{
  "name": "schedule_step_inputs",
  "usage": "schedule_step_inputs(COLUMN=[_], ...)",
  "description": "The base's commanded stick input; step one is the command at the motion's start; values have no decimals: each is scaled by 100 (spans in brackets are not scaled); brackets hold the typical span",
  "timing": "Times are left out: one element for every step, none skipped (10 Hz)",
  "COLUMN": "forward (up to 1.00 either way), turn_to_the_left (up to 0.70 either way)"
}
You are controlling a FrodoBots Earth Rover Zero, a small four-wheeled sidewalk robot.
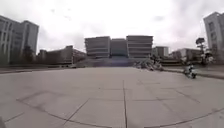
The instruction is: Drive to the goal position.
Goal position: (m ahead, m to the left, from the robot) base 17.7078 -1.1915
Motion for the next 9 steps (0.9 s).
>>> schedule_step_inputs(forward=[70, 70, 70, 70, 70, 70, 70, 70, 70], turn_to_the_left=[2, 2, 2, 2, 2, 2, 2, 2, 2])
